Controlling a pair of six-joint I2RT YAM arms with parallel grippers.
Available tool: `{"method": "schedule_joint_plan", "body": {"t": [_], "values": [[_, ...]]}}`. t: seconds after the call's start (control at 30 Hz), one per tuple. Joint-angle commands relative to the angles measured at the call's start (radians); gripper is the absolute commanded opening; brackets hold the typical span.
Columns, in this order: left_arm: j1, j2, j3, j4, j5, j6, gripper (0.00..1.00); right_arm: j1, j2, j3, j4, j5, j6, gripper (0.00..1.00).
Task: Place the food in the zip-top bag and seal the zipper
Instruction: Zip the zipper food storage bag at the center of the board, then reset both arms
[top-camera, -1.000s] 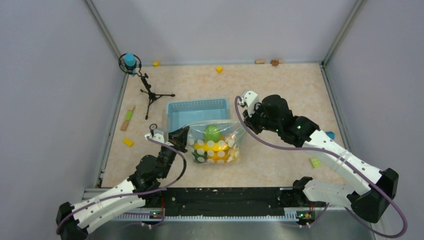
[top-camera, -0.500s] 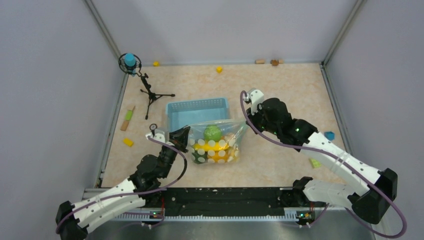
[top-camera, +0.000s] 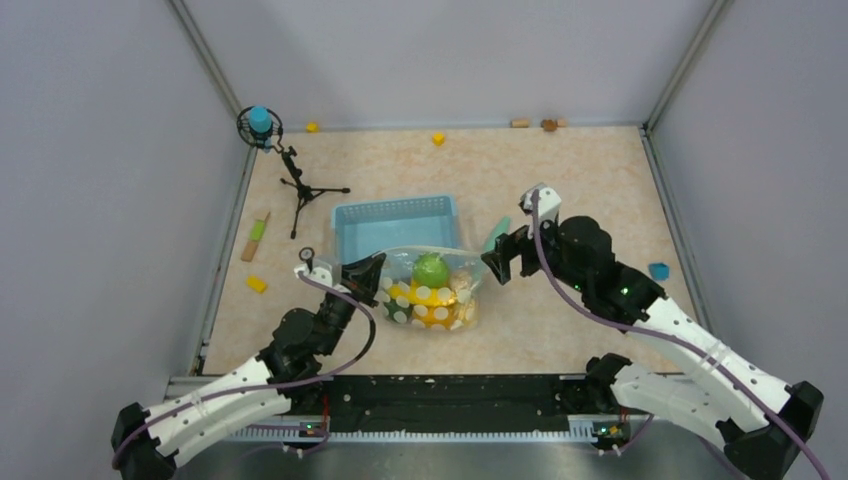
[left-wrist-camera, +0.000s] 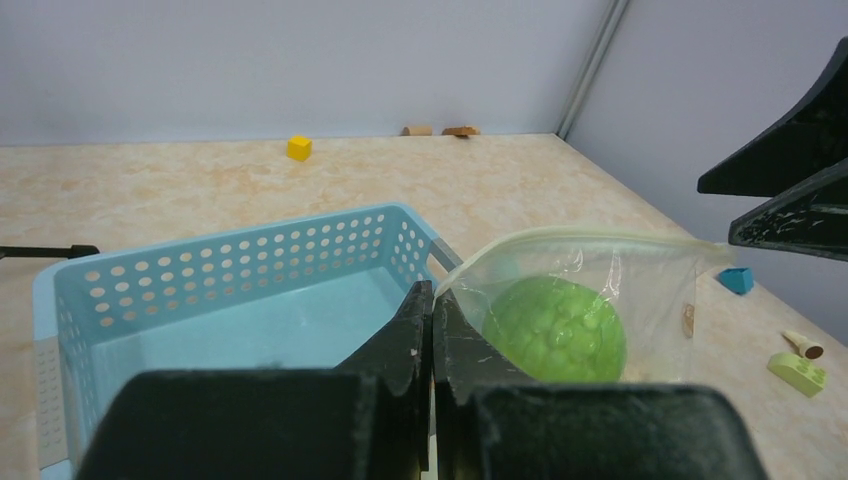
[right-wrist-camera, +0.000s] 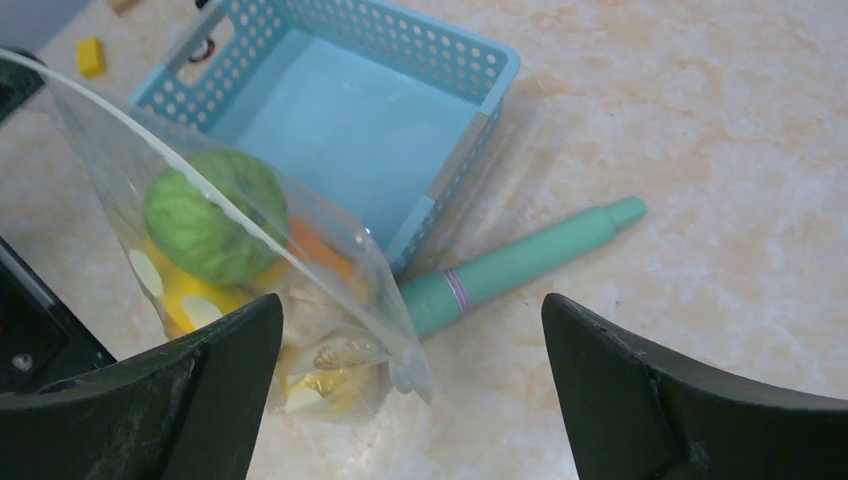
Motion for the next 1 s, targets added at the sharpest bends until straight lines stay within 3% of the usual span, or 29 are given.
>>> {"method": "schedule_joint_plan", "body": {"t": [0.0,0.13,0.2,0.33,0.43,0.73,0.97], "values": [[0.005,0.028,0.034,0.045,-0.019,-0.035,0.0,-0.008,-0.073,-0.054,0.176,0.067,0.18,0.99],[0.005,0.078,0.068,0.016,-0.093,-0.083,0.0,-0.008,-0.105,-0.082,0.156,0.254,0.3,0.99],[0.005,0.111,0.095,-0.026,-0.13,-0.11,0.03,-0.008,-0.109,-0.098,0.136,0.43,0.373,0.99],[0.005,0.144,0.155,-0.112,-0.142,-0.154,0.52,-0.01,-0.084,-0.108,0.077,0.636,0.437,0.99],[0.005,0.14,0.19,-0.177,-0.108,-0.166,0.69,-0.011,-0.064,-0.11,0.066,0.697,0.456,0.99],[0.005,0.048,0.26,-0.355,0.019,-0.251,0.8,-0.011,-0.051,-0.123,0.199,0.692,0.356,0.99],[0.006,0.043,0.469,-0.661,-0.128,-0.395,0.8,-0.012,-0.098,-0.159,0.204,0.677,0.289,0.99]]}}
